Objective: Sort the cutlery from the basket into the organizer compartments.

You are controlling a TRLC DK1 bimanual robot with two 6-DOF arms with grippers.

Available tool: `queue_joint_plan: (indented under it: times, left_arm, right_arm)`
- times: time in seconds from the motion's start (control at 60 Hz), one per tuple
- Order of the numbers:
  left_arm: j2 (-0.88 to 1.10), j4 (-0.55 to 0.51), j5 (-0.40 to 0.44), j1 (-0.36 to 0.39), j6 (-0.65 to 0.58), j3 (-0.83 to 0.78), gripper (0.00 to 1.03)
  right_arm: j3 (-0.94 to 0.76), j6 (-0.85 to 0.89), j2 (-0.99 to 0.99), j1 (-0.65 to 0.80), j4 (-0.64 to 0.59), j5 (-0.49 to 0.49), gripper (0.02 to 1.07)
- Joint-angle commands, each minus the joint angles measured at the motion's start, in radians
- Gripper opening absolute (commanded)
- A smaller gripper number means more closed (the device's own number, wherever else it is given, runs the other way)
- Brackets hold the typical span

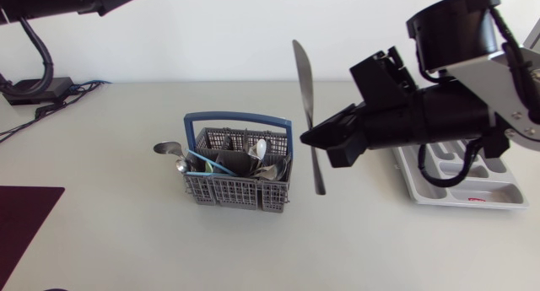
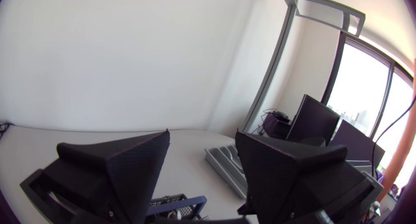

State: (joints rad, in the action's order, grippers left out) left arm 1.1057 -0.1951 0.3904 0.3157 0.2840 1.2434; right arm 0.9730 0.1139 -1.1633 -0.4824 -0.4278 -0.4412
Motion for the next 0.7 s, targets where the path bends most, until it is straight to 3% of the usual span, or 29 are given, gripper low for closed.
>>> queue_joint_plan:
  times: [0.0,0.383,0.683]
  left_arm:
    - [0.017,-0.053,-0.028,-0.006,-0.072,0.019,0.73]
    - [0.089,-0.325,-0.119,-0.078,-0.382,-0.056,0.73]
    - [0.039,-0.349,-0.153,-0.133,-0.551,-0.185,0.73]
  right_arm:
    - [-0.026,0.036,0.033,0.076,-0.029,0.006,0.12]
    - [0.010,0.265,-0.058,0.558,-0.106,-0.044,0.12]
    - [0.105,0.365,-0.286,0.824,-0.062,-0.033,0.12]
